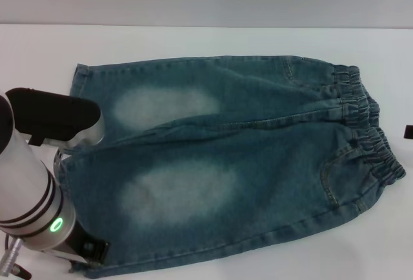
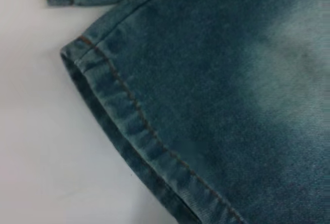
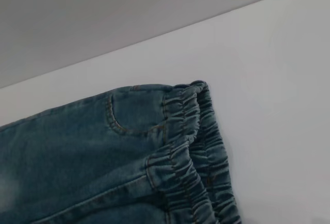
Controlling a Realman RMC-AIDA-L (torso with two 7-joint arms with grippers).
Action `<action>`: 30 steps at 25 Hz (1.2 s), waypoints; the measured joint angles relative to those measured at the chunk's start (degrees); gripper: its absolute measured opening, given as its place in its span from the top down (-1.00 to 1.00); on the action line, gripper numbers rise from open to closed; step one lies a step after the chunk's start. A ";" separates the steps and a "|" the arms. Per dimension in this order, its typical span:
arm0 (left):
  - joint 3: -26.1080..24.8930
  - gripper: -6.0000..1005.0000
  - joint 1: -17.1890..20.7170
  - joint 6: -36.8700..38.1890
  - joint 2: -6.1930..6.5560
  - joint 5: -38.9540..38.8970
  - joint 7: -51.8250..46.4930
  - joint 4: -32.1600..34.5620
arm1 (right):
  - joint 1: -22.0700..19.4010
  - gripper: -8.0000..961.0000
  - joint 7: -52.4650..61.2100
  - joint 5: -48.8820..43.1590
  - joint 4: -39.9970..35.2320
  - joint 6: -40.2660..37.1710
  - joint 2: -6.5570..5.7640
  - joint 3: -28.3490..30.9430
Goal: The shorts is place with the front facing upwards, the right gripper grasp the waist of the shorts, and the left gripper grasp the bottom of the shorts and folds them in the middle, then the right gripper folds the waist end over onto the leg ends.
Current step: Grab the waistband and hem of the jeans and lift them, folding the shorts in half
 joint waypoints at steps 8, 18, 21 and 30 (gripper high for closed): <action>-0.53 0.79 -0.10 0.04 0.09 -0.23 0.44 1.51 | -0.11 -0.52 0.07 -0.06 0.01 0.66 0.02 0.22; -1.24 0.79 -1.42 -0.07 0.10 -0.31 0.80 1.63 | 0.61 -0.52 -0.15 -0.13 4.36 -0.55 0.27 -0.44; -1.25 0.79 -1.57 -0.06 0.10 -0.31 1.04 1.61 | 1.00 -0.52 -0.32 -0.11 5.46 -1.33 0.28 -0.96; -1.63 0.79 -1.68 0.54 0.09 -0.28 1.42 1.52 | 1.91 -0.52 -0.52 0.65 8.38 -3.24 0.14 -3.00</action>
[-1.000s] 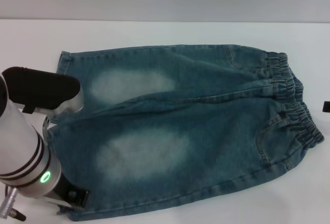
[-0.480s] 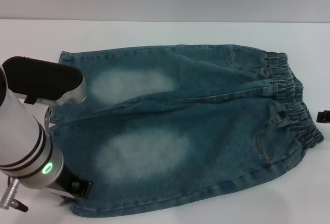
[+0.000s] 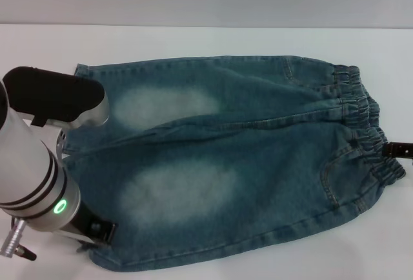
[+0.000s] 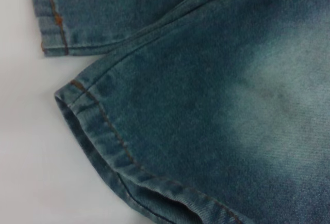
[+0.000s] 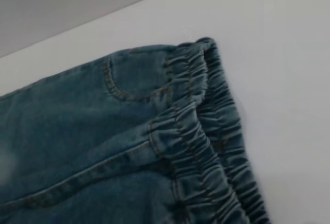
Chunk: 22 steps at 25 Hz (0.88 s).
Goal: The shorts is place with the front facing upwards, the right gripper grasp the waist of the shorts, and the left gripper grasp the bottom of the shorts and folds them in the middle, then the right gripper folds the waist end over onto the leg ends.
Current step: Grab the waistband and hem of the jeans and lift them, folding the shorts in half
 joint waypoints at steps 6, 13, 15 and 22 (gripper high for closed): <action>-0.01 0.79 -0.09 0.14 -0.08 0.01 0.02 -0.08 | 0.57 -0.52 -0.02 0.04 1.30 -0.42 -0.01 -0.69; 0.21 0.79 -0.09 0.14 -0.18 -0.03 0.02 -0.15 | 0.90 -0.52 -0.07 0.06 2.58 -0.79 -0.06 -1.09; 0.25 0.79 -0.09 0.15 -0.18 -0.11 0.02 -0.14 | 1.00 -0.52 -0.11 0.06 2.78 -0.83 -0.05 -1.14; 0.16 0.79 -0.11 0.39 -0.10 -0.67 0.10 -0.17 | 0.99 -0.52 -0.14 0.06 3.06 -1.37 -0.09 -1.15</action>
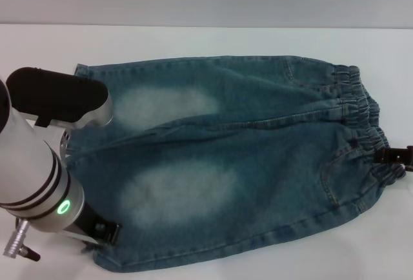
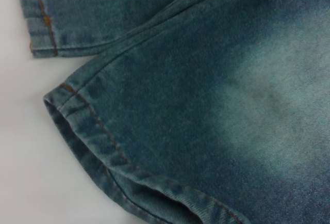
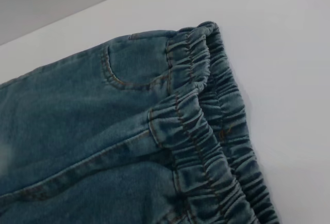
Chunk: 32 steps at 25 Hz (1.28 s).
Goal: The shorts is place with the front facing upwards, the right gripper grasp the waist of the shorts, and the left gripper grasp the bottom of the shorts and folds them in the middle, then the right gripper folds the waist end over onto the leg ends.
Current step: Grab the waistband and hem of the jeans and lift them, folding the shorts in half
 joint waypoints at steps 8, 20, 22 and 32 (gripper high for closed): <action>-0.21 0.79 -0.46 0.08 0.11 -0.03 0.10 0.00 | 0.65 -0.52 -0.24 -0.01 1.22 -0.68 -0.03 -0.04; -0.03 0.79 -0.95 0.06 0.01 -0.03 0.10 0.01 | 1.94 -0.52 -0.93 1.30 3.27 -0.68 0.00 -0.80; -0.04 0.79 -0.95 0.07 0.02 -0.03 0.10 0.00 | 1.99 -0.52 -0.95 1.36 2.99 -0.56 0.01 -0.82; -0.11 0.79 -1.06 0.19 0.02 -0.08 0.09 0.00 | 2.35 -0.18 -3.62 1.19 2.63 0.64 -0.26 -1.85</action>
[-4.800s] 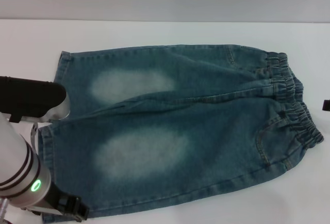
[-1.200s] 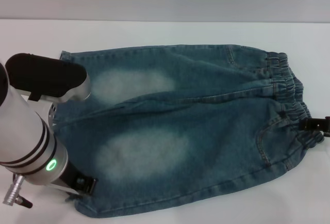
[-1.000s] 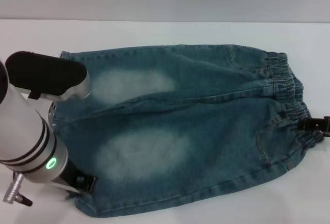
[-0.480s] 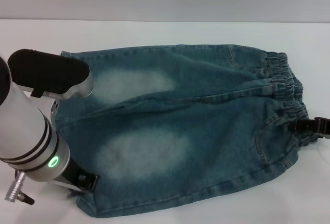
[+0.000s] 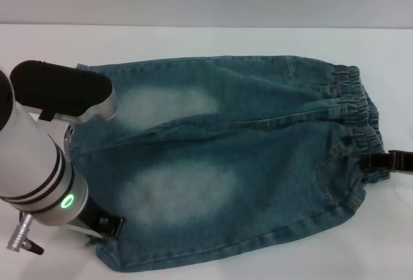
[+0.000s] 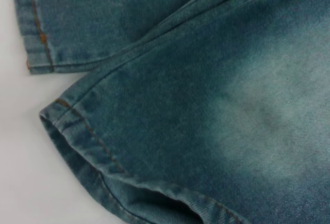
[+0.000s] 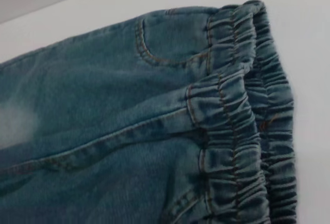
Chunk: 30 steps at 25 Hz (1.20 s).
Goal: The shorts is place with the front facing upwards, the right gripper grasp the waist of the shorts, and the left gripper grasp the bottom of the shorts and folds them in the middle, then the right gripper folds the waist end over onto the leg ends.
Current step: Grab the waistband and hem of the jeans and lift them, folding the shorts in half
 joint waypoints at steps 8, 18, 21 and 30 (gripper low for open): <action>-0.09 0.79 -0.19 0.10 0.00 -0.09 0.00 0.06 | 0.09 0.37 -0.33 -0.07 -0.05 0.60 0.02 -0.33; -0.12 0.77 -0.04 0.97 0.00 -0.13 0.00 0.09 | -0.08 0.84 -0.85 0.29 -1.82 1.43 -0.01 -0.30; -0.06 0.76 0.17 1.23 0.00 -0.14 0.00 0.07 | -0.22 0.97 -0.86 0.31 -1.98 1.45 -0.03 -0.24; -0.55 0.74 -0.09 2.86 0.20 -0.05 0.11 0.28 | -0.79 0.98 -2.58 2.49 -4.28 1.58 -0.07 1.00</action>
